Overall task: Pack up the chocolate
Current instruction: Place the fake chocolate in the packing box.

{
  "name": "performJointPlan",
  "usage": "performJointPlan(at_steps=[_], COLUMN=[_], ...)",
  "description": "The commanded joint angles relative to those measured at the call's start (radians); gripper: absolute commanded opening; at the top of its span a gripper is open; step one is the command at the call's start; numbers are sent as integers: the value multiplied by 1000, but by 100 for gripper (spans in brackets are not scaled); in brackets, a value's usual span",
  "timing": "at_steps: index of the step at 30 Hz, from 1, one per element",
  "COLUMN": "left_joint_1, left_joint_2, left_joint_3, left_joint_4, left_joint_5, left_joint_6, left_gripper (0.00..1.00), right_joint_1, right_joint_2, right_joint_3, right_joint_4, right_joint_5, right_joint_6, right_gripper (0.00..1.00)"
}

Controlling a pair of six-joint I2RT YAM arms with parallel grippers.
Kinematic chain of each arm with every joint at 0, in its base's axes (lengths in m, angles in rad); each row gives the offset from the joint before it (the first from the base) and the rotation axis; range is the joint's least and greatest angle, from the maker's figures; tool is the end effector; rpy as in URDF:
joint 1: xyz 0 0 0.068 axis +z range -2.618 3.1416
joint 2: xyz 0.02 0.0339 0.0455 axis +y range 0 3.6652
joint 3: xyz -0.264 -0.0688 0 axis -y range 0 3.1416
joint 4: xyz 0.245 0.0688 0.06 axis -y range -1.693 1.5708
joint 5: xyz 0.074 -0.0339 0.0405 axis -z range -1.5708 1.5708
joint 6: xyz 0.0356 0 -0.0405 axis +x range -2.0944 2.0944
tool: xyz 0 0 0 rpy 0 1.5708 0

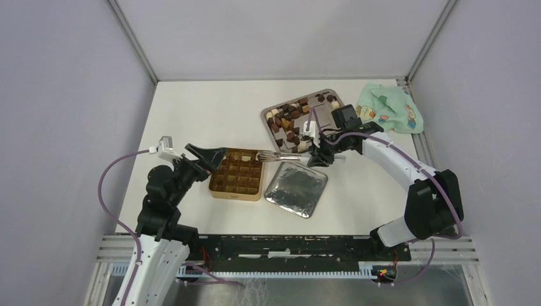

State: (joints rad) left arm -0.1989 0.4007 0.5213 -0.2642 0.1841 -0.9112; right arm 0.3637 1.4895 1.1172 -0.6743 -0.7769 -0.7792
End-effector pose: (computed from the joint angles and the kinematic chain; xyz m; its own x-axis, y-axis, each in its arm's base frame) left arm 0.1171 -0.0303 0.2899 -0.3798 -0.7159 -0.5858 0.1170 0.5910 -0.7982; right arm 0.2700 0.1295 0.2574 -0.1669 -0.5997 -0.7826 -0.9824 0.1689 0.0801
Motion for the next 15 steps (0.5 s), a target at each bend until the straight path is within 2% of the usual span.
performJointPlan(at_steps=[1, 15], left_joint_1=[-2, -2], left_joint_2=[-22, -31], left_joint_3=[-5, -4], left_joint_4=[-11, -15], left_joint_5=[-16, -20], left_joint_6=[-35, -38], left_gripper=[98, 97], right_joint_1=[54, 136], right_joint_2=[-39, 38], right_joint_3=[-26, 25], right_joint_4=[56, 83], right_joint_5=[47, 148], right_joint_6=[6, 73], right_gripper=[0, 8])
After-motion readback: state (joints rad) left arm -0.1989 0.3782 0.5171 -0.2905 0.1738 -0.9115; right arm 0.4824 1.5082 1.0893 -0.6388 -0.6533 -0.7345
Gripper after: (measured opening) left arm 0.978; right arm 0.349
